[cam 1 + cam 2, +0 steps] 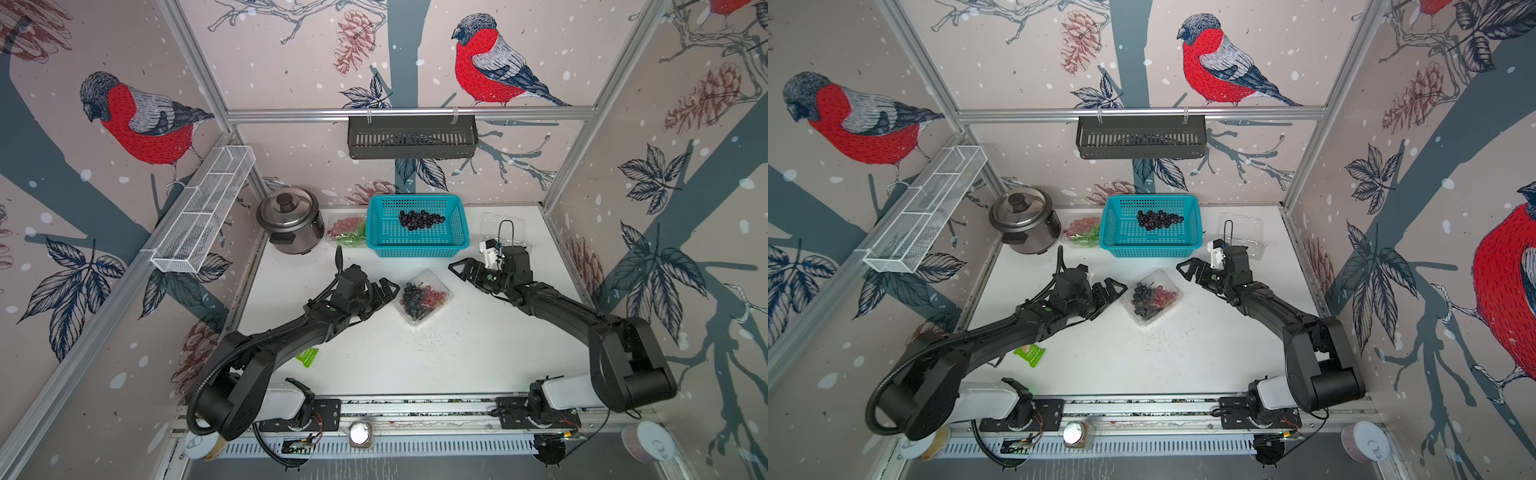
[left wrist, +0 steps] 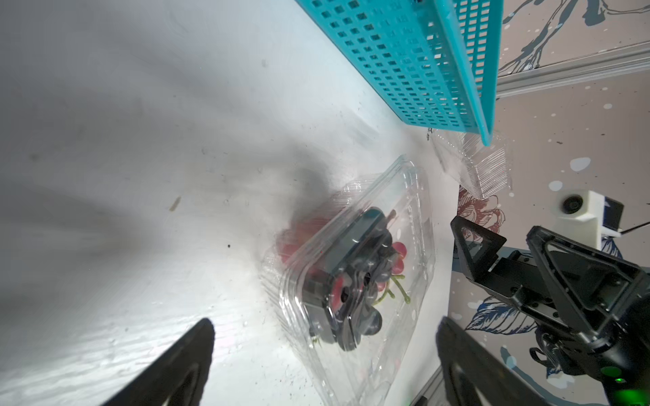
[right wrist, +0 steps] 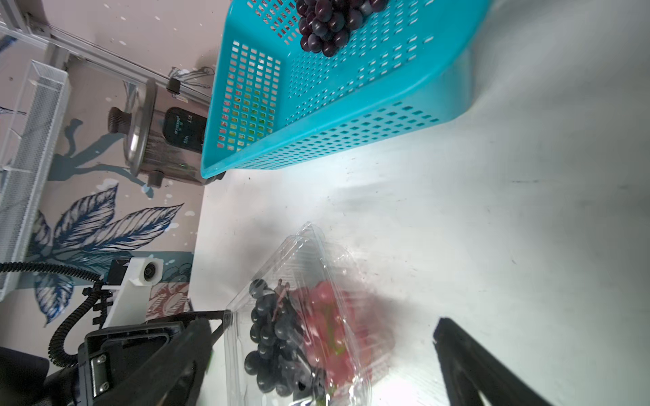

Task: Pack grapes into containers
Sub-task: Adjust the packing box at the center of the board.

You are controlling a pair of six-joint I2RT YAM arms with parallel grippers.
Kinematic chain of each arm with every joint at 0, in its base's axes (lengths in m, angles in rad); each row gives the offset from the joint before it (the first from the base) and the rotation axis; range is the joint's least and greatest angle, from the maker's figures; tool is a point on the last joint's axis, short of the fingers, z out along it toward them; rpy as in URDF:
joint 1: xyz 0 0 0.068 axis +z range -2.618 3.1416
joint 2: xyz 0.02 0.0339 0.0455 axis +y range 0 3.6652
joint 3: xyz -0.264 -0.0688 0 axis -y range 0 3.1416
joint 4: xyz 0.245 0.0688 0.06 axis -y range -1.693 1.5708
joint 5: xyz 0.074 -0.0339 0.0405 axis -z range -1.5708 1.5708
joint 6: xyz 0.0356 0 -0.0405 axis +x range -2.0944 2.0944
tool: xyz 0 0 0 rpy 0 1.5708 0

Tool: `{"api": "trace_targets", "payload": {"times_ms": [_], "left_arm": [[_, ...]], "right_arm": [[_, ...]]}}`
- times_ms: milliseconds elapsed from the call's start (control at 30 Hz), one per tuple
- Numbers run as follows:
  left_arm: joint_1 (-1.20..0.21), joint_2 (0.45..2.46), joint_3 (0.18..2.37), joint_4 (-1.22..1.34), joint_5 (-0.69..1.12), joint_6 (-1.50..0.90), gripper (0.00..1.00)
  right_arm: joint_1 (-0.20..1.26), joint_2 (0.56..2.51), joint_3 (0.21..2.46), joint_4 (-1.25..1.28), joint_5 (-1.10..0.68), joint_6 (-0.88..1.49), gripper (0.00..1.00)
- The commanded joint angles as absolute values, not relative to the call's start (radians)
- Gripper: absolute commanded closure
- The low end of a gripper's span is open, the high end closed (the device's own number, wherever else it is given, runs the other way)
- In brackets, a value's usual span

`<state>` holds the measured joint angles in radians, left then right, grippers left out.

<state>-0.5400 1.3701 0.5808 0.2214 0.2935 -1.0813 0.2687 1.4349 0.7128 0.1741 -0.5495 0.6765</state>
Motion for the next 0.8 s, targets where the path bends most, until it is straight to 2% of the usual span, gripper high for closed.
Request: {"api": "trace_targets", "payload": {"times_ms": [0,467,767], "left_arm": [[-0.555,1.418,0.589,0.384,0.364,-1.154,0.03],[-0.62,1.681,0.811,0.439,0.393,-1.159,0.03],[-0.62,1.904,1.134,0.365,0.462,-1.093,0.03]], "right_arm": [[0.296,1.452,0.73,0.105,-0.473,0.628,0.0],[0.255,1.492,0.701,0.146,-0.541,0.647,0.0],[0.157,1.397,0.617,0.12,-0.578,0.65,0.0]]}}
